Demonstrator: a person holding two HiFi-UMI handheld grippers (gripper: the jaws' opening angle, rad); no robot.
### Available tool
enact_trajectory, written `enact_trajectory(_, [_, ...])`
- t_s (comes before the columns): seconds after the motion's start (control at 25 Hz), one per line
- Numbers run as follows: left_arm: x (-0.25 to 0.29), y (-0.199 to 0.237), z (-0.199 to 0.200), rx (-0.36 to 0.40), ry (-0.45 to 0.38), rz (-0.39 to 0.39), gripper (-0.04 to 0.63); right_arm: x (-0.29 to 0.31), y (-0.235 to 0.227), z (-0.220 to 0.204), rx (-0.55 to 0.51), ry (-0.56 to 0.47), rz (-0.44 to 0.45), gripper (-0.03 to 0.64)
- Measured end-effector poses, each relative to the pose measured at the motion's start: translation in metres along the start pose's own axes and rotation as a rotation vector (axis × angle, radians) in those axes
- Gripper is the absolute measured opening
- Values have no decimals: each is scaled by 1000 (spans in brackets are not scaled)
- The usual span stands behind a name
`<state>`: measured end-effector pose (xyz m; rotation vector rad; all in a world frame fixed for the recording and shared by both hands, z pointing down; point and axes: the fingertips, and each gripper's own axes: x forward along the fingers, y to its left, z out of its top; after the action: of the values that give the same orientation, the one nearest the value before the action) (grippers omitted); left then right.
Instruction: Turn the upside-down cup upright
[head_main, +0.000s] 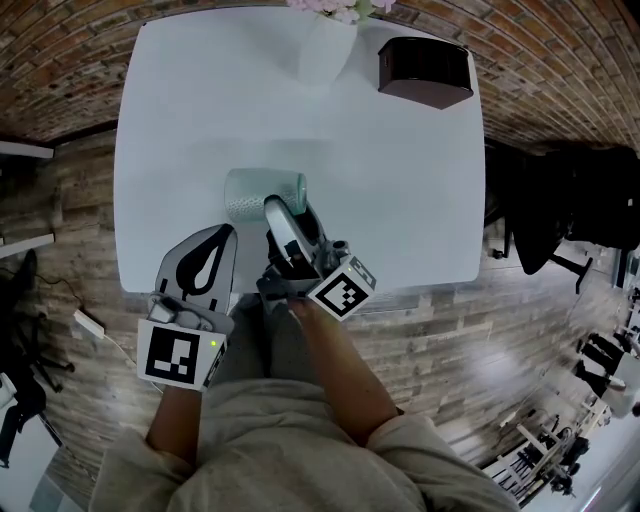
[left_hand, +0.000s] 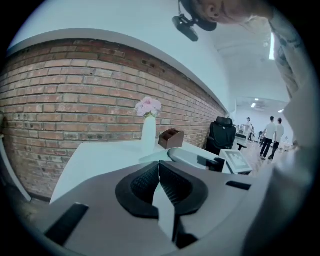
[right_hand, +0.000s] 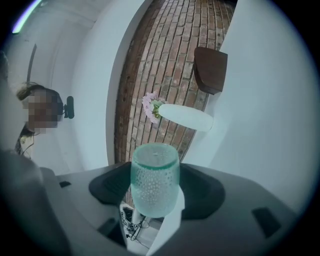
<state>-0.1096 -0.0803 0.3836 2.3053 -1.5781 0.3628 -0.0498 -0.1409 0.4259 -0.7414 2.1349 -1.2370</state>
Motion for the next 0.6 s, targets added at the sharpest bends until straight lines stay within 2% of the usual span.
enact_trajectory(0.12, [5, 12, -9, -66, 22, -2, 42, 0, 4, 0, 5, 6, 29, 302])
enact_trajectory(0.2, [10, 10, -13, -116, 42, -57, 128, -1, 6, 0, 10, 12, 51, 302])
enact_trajectory(0.24, [12, 7, -14, -134, 46, -87, 151, -2, 7, 0, 13, 13, 61, 304])
enact_trajectory(0.44, [15, -1, -11, -158, 42, -192, 156, -4, 12, 1, 50, 7, 117, 304])
enact_trajectory(0.6, [14, -6, -5, -165, 15, -240, 156, -7, 17, 1, 68, 7, 153, 302])
